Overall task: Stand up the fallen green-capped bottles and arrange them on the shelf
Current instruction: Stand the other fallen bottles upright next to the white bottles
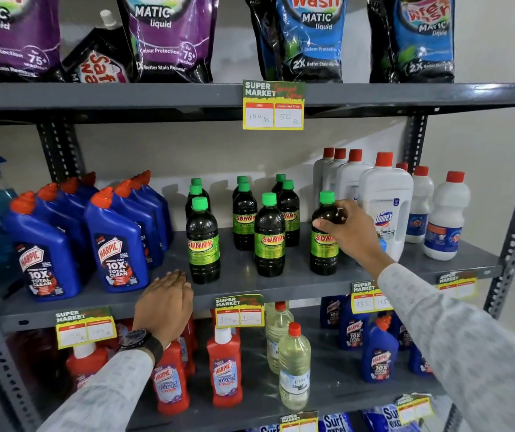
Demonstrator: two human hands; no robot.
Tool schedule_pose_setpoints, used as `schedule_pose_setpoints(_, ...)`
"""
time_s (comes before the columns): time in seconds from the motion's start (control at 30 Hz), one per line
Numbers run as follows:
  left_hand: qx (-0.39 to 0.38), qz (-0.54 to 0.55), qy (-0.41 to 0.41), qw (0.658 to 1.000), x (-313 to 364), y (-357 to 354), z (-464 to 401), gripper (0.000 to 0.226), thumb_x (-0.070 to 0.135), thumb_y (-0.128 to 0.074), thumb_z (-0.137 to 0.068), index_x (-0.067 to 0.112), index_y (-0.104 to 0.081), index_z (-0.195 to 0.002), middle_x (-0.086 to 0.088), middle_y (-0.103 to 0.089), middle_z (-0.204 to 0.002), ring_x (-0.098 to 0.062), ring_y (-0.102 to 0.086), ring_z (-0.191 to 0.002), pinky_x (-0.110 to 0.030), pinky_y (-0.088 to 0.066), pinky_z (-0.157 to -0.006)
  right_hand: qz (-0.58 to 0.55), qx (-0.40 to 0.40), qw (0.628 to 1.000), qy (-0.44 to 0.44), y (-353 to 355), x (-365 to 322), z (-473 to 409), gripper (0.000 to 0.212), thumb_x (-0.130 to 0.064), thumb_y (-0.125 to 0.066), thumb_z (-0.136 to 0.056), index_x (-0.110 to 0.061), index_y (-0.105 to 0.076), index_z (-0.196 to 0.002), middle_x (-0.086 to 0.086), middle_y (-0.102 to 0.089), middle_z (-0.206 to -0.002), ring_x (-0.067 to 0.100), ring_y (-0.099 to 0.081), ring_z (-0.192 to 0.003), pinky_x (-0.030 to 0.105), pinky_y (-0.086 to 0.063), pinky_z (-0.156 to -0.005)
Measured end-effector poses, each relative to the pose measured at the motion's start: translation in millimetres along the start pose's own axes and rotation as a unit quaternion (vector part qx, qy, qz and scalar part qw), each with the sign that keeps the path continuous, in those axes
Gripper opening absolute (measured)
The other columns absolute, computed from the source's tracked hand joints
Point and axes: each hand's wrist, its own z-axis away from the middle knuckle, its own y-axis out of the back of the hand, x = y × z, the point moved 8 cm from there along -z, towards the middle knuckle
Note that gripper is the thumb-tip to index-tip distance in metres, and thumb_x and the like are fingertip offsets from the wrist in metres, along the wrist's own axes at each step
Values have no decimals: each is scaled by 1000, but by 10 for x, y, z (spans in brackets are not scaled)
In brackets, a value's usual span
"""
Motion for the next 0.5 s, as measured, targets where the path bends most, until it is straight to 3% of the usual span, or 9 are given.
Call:
schedule_pose_setpoints(0.13,0,5,2,1000,4,10,3,68,44,-16,-97,8,-60,-133,-11,-59,-141,-22,-54,-131,-39,-37,-114,9,2,1000,23,-8,-47,113,62,-47,-76,-88,-17,-57,-140,5,-68,-132,27,-63,-122,42,-52,-98)
schedule_pose_setpoints(0.2,2,11,3,1000,8,28,3,67,44,-16,-97,7,-60,-133,-12,-59,-140,-23,-55,-130,-39,-38,-113,16,50,998,27,28,-39,230,66,-48,-73,-90,-17,-52,-145,6,-62,-140,27,-58,-128,44,-48,-105)
schedule_pose_setpoints(0.33,-4,41,16,999,44,73,11,62,43,-23,-96,9,-59,-133,-12,-62,-137,-25,-58,-126,-41,-43,-109,-10,133,988,77,-10,-156,618,40,-36,-72,-94,-19,-61,-128,1,-62,-122,19,-59,-111,36,-46,-97)
schedule_pose_setpoints(0.43,18,176,103,979,-29,228,-41,49,40,-45,-98,19,-51,-141,-10,-67,-128,-26,-65,-109,-43,-54,-91,-17,71,993,98,-362,-260,816,33,-30,-76,-91,-18,-66,-120,-4,-65,-109,11,-62,-96,39,-56,-90)
schedule_pose_setpoints(0.5,8,322,154,934,-78,237,-130,60,37,-60,-93,22,-42,-148,-7,-61,-137,-21,-61,-118,-40,-49,-99,-16,-12,998,63,-693,-229,853,54,-34,-81,-86,-16,-60,-133,-6,-66,-113,11,-64,-103,39,-56,-94)
